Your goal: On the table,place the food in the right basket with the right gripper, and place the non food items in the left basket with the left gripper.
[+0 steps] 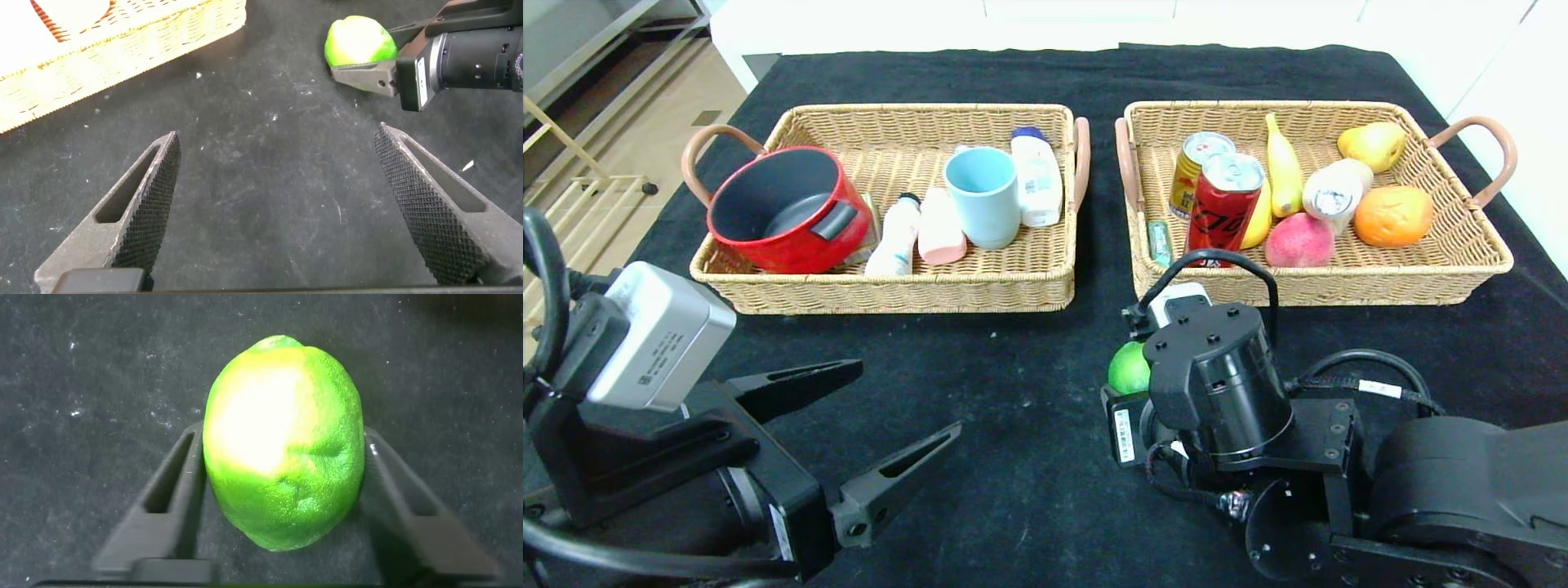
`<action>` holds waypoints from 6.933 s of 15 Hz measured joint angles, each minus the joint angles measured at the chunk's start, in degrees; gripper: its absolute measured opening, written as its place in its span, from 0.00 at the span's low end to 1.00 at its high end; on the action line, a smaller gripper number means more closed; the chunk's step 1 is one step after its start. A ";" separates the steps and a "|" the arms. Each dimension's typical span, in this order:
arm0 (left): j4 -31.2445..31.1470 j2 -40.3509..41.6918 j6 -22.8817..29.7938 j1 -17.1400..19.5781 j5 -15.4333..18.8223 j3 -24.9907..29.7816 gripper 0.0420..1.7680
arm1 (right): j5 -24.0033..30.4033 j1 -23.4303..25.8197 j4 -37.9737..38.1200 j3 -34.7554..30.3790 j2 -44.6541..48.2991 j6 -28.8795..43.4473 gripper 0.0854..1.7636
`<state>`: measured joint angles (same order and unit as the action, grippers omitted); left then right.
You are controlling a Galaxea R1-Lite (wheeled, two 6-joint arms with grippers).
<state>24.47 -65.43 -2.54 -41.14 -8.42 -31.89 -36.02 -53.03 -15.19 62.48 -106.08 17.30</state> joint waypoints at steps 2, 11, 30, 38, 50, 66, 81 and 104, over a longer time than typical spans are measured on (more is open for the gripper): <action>-0.02 0.00 0.00 0.00 -0.01 0.00 0.97 | -0.02 0.02 -0.05 -0.05 -0.17 0.01 0.60; -0.02 -0.11 0.00 0.00 0.11 0.26 0.97 | -0.17 -0.05 -0.10 -0.49 -0.91 1.00 0.60; -0.02 -0.96 -0.07 0.00 -0.28 0.33 0.97 | -1.73 3.36 0.01 5.08 13.12 -6.53 0.59; -0.11 -1.11 -0.10 -0.09 -0.15 0.65 0.97 | -1.01 16.84 0.09 2.76 19.35 -10.63 0.59; -0.18 -2.55 -0.10 -0.12 0.07 1.18 0.97 | 17.29 41.57 -12.42 -0.30 20.81 -12.31 0.59; 0.06 -3.67 -0.05 -0.09 -0.01 1.39 0.97 | 20.02 45.48 -29.71 4.50 3.90 -13.56 0.74; 0.15 -2.82 -0.84 -0.06 -0.76 1.16 0.97 | 20.18 43.36 -28.75 -3.72 11.81 -17.32 0.93; -27.31 37.78 -8.33 23.20 -9.62 0.96 0.97 | 24.89 38.62 26.38 -23.15 72.20 -22.72 0.96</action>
<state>-2.84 -27.65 -10.86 -17.94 -18.04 -30.93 -11.13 -14.41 11.19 39.33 -33.88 -5.42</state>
